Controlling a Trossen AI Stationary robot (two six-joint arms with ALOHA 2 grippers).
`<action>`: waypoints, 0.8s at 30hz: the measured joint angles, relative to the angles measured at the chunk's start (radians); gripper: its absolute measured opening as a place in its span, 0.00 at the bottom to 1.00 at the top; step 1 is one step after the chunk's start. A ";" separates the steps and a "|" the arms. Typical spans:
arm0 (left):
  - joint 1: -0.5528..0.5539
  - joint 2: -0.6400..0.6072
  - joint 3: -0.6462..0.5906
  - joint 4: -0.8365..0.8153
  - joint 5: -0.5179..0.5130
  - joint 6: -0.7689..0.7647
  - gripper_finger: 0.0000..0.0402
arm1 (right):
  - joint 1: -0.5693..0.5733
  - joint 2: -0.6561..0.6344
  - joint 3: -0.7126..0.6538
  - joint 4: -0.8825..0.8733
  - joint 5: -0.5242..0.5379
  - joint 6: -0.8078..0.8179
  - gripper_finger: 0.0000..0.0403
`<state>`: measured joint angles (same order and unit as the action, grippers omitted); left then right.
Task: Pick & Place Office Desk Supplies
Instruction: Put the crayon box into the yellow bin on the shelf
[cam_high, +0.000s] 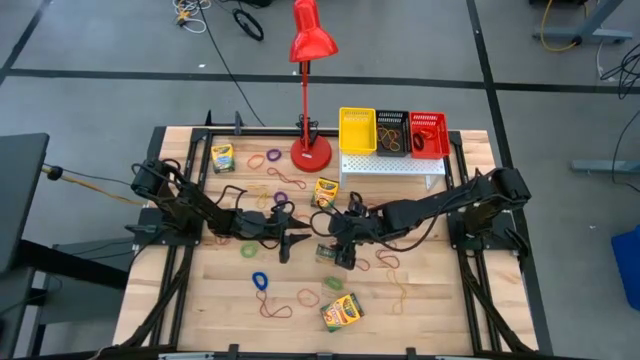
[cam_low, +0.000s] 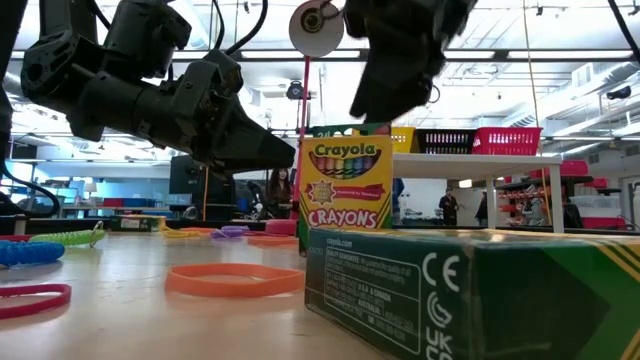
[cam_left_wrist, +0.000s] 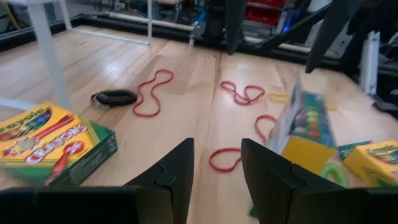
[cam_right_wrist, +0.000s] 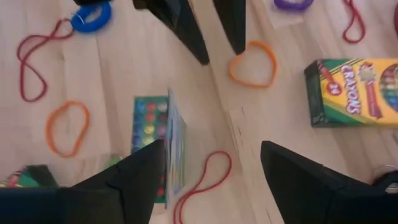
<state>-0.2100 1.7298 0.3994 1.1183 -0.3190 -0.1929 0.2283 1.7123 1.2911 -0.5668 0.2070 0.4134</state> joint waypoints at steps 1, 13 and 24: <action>0.000 0.000 -0.006 0.020 0.008 0.004 0.35 | 0.002 0.000 0.018 -0.018 0.000 0.000 0.71; 0.002 0.000 -0.116 0.203 0.005 -0.018 0.35 | 0.040 0.088 0.066 0.015 -0.065 0.024 0.88; 0.000 0.000 -0.117 0.191 0.003 -0.029 0.35 | 0.047 0.167 0.066 0.031 -0.075 -0.059 0.69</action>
<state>-0.2100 1.7298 0.2825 1.3097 -0.3157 -0.2218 0.2753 1.8789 1.3567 -0.5353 0.1322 0.3540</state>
